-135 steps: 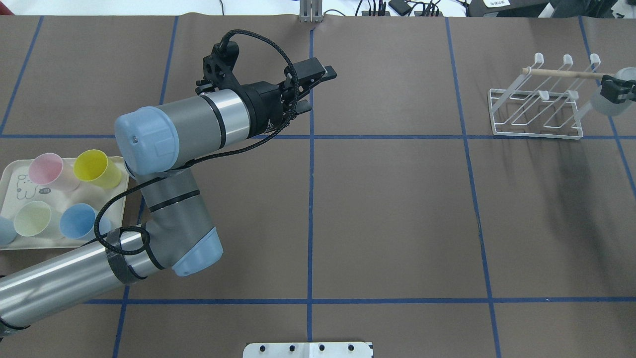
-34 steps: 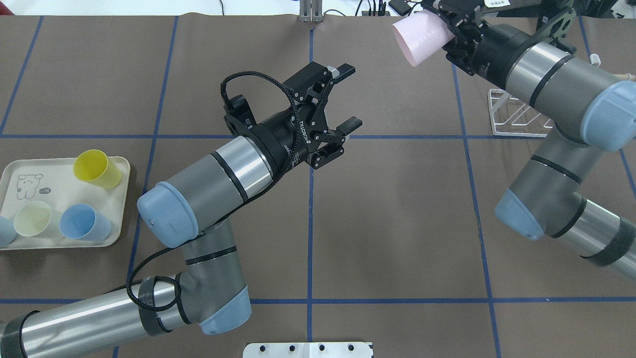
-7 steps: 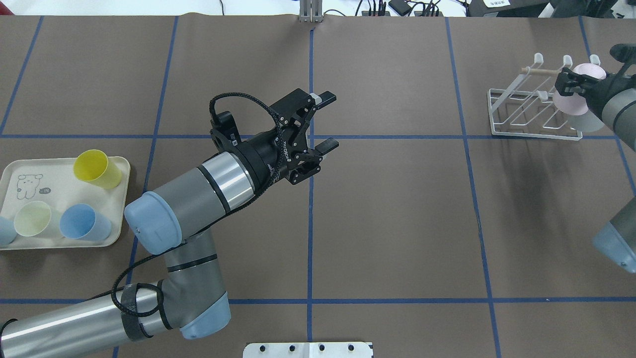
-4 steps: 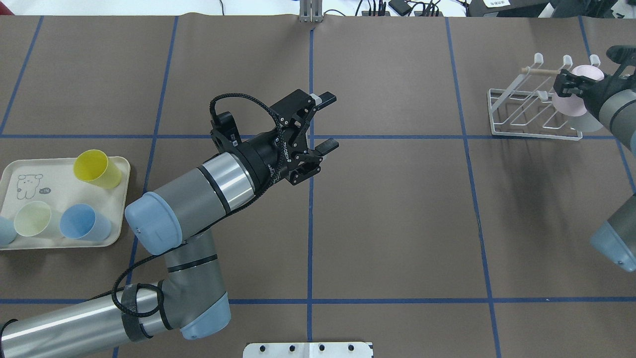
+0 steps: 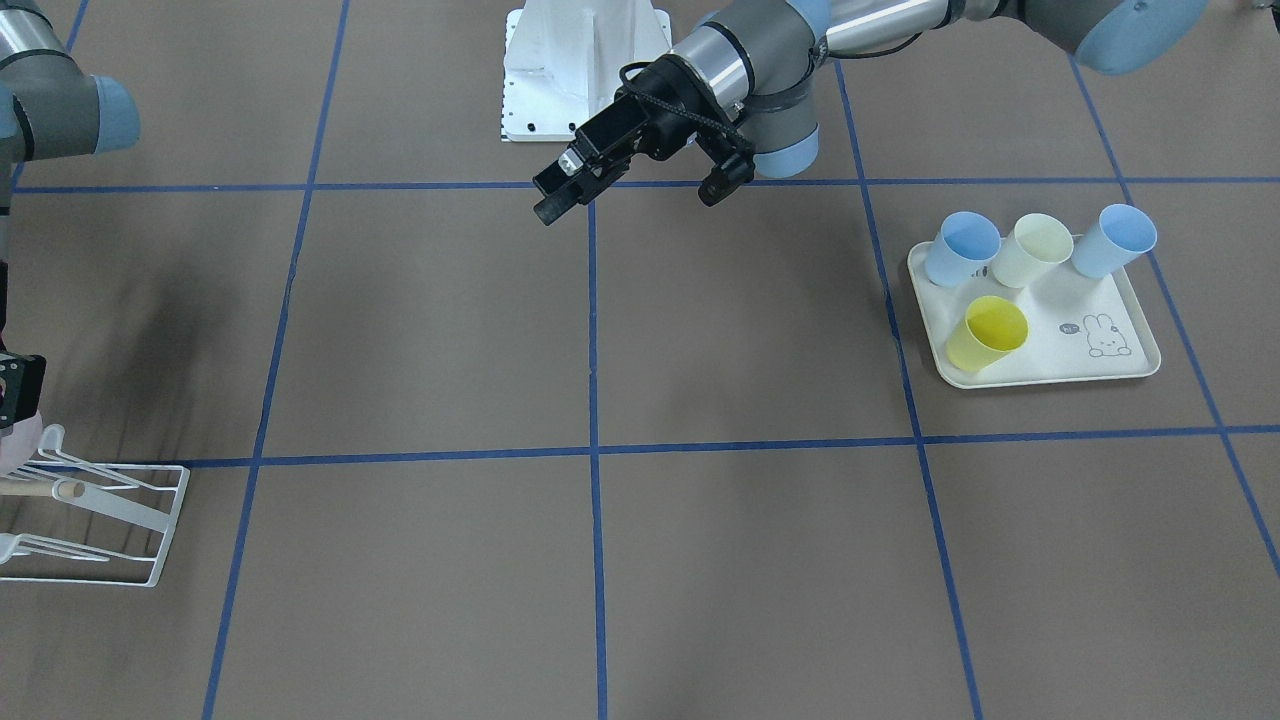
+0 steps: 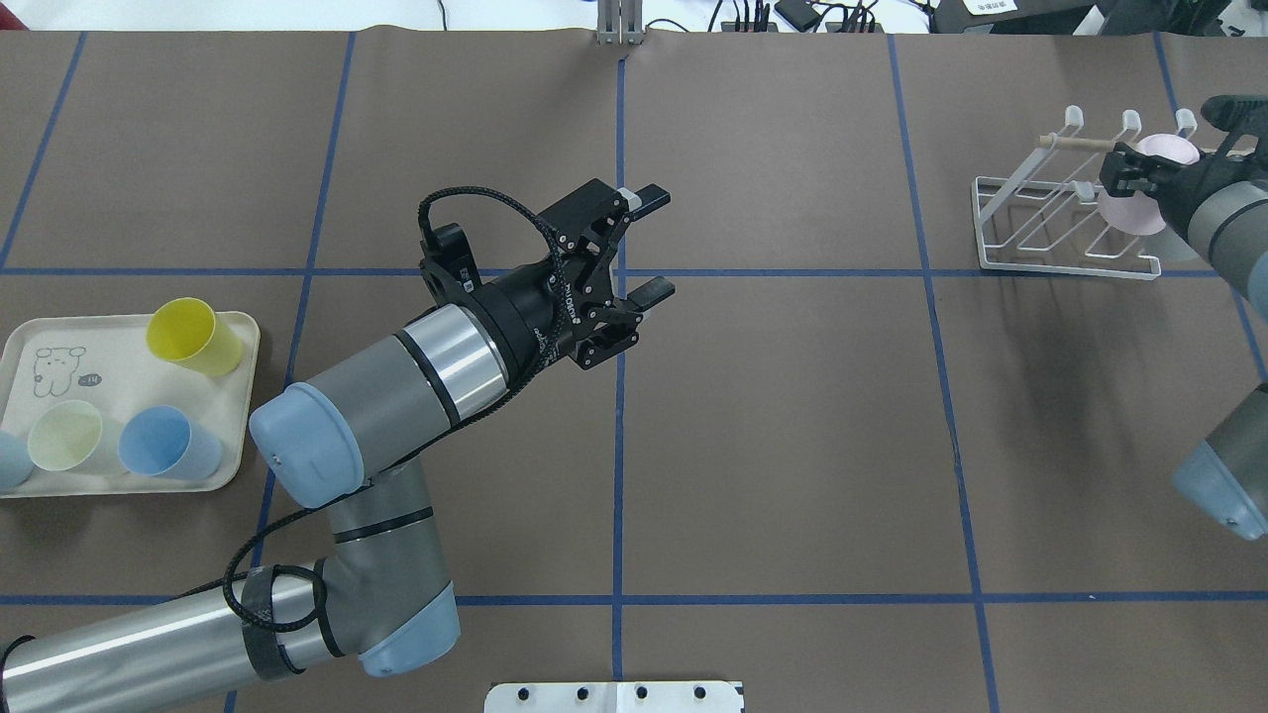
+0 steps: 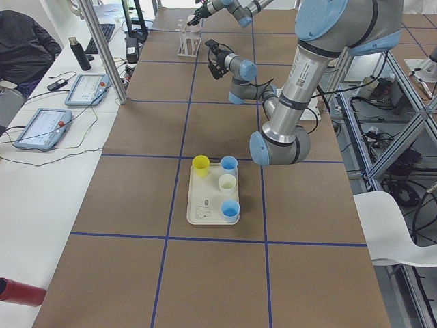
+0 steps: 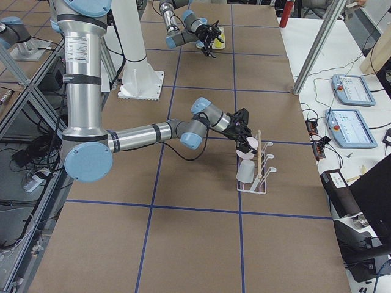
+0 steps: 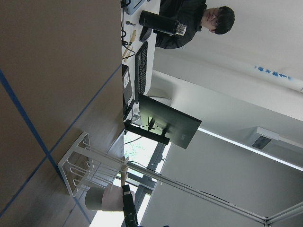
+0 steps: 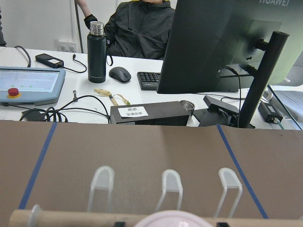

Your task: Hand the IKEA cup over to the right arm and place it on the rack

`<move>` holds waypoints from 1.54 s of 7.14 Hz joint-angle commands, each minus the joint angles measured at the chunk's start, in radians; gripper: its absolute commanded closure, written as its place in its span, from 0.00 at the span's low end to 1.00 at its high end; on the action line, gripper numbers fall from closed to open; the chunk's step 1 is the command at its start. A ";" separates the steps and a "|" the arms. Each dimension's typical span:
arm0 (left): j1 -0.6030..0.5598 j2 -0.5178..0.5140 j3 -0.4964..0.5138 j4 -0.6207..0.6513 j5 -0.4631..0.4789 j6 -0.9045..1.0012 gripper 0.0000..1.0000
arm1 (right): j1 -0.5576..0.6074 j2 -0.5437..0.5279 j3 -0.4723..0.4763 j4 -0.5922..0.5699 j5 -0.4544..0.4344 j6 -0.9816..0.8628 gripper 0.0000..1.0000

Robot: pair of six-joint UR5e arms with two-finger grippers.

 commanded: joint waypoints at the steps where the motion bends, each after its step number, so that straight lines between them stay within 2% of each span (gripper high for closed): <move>1: 0.000 0.000 0.000 0.000 0.000 0.000 0.00 | -0.015 0.016 -0.009 0.002 -0.001 0.003 1.00; 11: 0.003 0.005 0.000 0.000 0.000 0.000 0.00 | 0.017 -0.037 -0.014 0.012 -0.009 -0.005 1.00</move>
